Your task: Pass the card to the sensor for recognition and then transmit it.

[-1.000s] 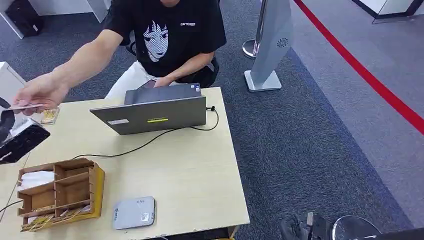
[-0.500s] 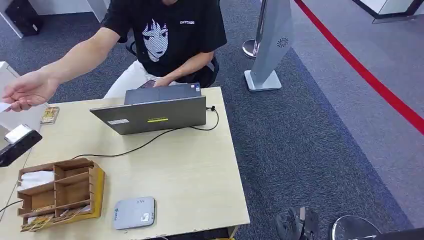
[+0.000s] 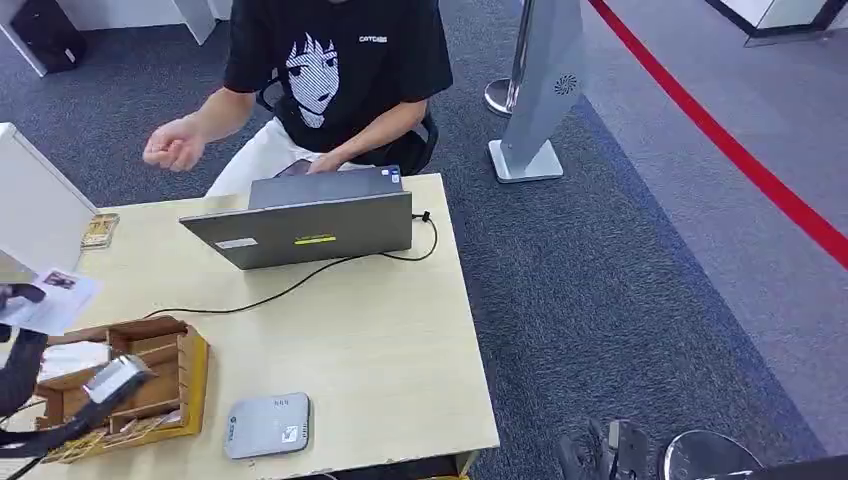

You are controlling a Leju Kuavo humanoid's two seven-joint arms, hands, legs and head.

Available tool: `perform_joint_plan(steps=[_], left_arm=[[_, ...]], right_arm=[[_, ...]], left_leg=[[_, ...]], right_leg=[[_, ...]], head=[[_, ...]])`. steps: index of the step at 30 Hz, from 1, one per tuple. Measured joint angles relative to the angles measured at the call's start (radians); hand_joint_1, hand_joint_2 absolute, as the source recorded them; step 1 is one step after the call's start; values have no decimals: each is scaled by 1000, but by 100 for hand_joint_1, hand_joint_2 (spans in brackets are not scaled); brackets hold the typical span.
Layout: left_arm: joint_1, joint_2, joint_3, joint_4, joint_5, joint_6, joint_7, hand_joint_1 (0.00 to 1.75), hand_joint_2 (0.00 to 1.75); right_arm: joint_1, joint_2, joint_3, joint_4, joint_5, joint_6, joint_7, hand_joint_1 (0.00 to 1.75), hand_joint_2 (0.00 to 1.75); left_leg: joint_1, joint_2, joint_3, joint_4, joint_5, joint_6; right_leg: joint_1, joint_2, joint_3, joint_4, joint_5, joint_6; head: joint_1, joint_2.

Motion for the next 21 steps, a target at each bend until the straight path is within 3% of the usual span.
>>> perform_joint_plan(steps=[5, 8, 21], left_arm=[[107, -53, -77, -17, 13, 44, 17, 175, 175], [156, -69, -108, -16, 52, 45, 59, 175, 175], [233, -99, -131, 47, 113, 29, 133, 175, 175]], right_arm=[[17, 3, -15, -26, 13, 1, 8, 0, 175], [24, 11, -35, -40, 44, 16, 18, 0, 175], [25, 41, -88, -62, 109, 53, 30, 0, 175]], left_leg=[[0, 0, -1, 0, 0, 0], [0, 0, -1, 0, 0, 0], [0, 0, -1, 0, 0, 0]], right_leg=[[0, 0, -1, 0, 0, 0], [0, 0, -1, 0, 0, 0], [0, 0, -1, 0, 0, 0]], head=[[0, 0], [0, 0], [0, 0]])
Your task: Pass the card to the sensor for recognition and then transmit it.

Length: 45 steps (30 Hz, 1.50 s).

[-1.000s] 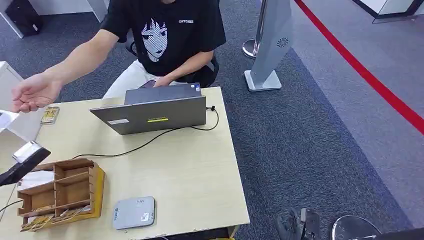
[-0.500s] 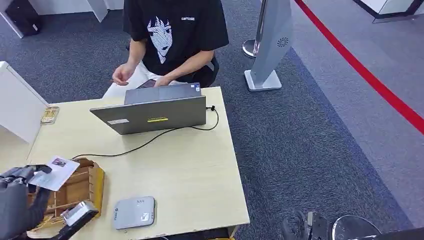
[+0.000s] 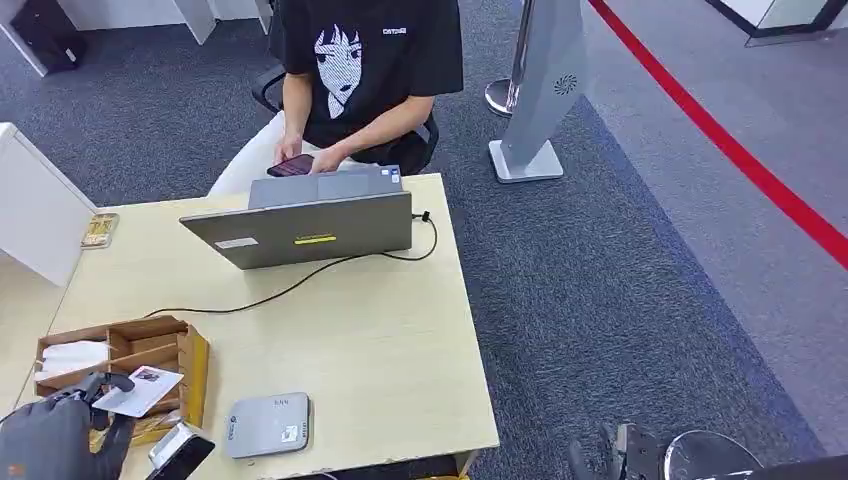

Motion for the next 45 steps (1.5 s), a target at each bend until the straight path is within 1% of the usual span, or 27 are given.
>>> perform_joint_plan(steps=[8, 16, 21, 26, 31, 35, 38, 45], left_arm=[[0, -14, -8, 52, 4, -14, -7, 175, 175], [-26, -23, -83, 89, 16, -30, -26, 175, 175], [-53, -17, -141, 114, 45, -30, -26, 175, 175], [-67, -13, -172, 148, 64, -28, -26, 175, 175], [-75, -14, -211, 208, 105, -20, -33, 175, 175], [-75, -5, -245, 246, 140, -4, -18, 175, 175], [-77, 4, -269, 263, 155, -4, -18, 175, 175], [-90, 13, -296, 287, 162, -1, -16, 175, 175]], right_arm=[[-1, 4, -5, -1, 16, 4, 0, 0, 175], [-2, 4, -4, -1, 18, 0, -1, 0, 175], [-3, 4, 1, 0, 11, -10, -5, 0, 175], [-7, 4, 7, 3, 7, -15, -6, 0, 175], [-9, 4, 17, 10, -13, -31, -9, 0, 175], [-11, 1, 31, 14, -24, -45, -10, 0, 175], [-11, 0, 36, 15, -26, -53, -11, 0, 175], [-11, -2, 42, 16, -37, -58, -13, 0, 175]], left_leg=[[0, 0, 0, 0, 0, 0], [0, 0, 0, 0, 0, 0], [0, 0, 0, 0, 0, 0], [0, 0, 0, 0, 0, 0], [0, 0, 0, 0, 0, 0], [0, 0, 0, 0, 0, 0], [0, 0, 0, 0, 0, 0], [0, 0, 0, 0, 0, 0]], right_leg=[[0, 0, 0, 0, 0, 0], [0, 0, 0, 0, 0, 0], [0, 0, 0, 0, 0, 0], [0, 0, 0, 0, 0, 0], [0, 0, 0, 0, 0, 0], [0, 0, 0, 0, 0, 0], [0, 0, 0, 0, 0, 0], [0, 0, 0, 0, 0, 0]], head=[[0, 0], [0, 0], [0, 0], [0, 0], [0, 0], [0, 0], [0, 0], [0, 0]])
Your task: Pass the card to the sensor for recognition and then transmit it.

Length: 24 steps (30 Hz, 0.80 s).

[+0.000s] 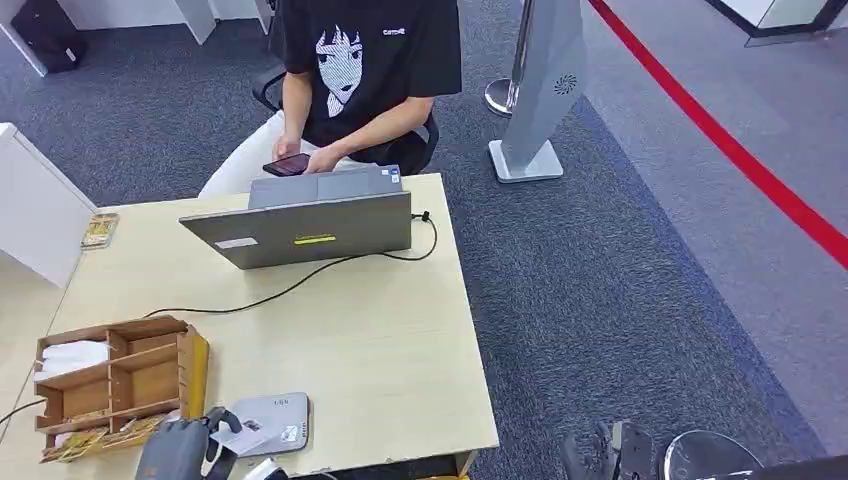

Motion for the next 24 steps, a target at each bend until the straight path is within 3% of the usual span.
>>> perform_joint_plan(steps=[8, 16, 24], left_arm=[[-18, 0, -4, 0, -7, 10, 0, 175, 175], [-25, -3, -4, -2, -14, -48, 6, 175, 175], [-24, -2, -5, 0, 0, -57, 9, 175, 175]], right_arm=[[0, 0, 5, 0, 1, -6, -4, 0, 175], [0, 0, 8, 0, 1, -4, -7, 0, 175], [0, 0, 10, 0, -1, -4, -7, 0, 175]], left_leg=[[0, 0, 0, 0, 0, 0], [0, 0, 0, 0, 0, 0], [0, 0, 0, 0, 0, 0]], right_leg=[[0, 0, 0, 0, 0, 0], [0, 0, 0, 0, 0, 0], [0, 0, 0, 0, 0, 0]], head=[[0, 0], [0, 0], [0, 0]])
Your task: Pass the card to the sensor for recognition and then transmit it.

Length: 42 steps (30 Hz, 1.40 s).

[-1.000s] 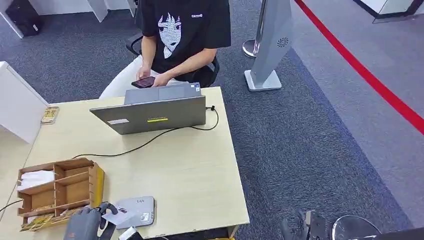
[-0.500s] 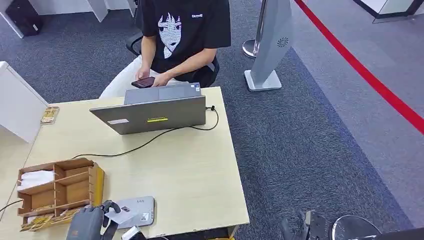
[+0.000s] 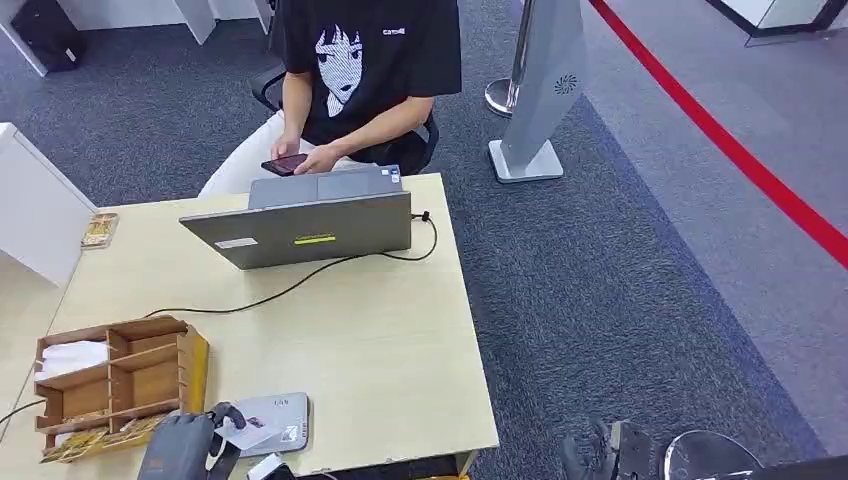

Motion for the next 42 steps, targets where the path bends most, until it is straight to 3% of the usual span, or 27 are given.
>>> perform_joint_plan(steps=[33, 37, 42], left_arm=[[1, 21, -26, 17, 24, -22, 55, 175, 175], [-4, 18, -22, 6, -11, 18, 31, 175, 175], [-19, -2, 41, -83, -79, -34, -7, 175, 175]], right_arm=[[0, 0, 3, 0, 3, 3, 0, 0, 175], [3, 0, 3, -1, 3, 7, 0, 0, 175], [10, 0, 2, -6, 22, 24, 0, 0, 175]], left_leg=[[0, 0, 0, 0, 0, 0], [0, 0, 0, 0, 0, 0], [0, 0, 0, 0, 0, 0]], right_leg=[[0, 0, 0, 0, 0, 0], [0, 0, 0, 0, 0, 0], [0, 0, 0, 0, 0, 0]], head=[[0, 0], [0, 0], [0, 0]])
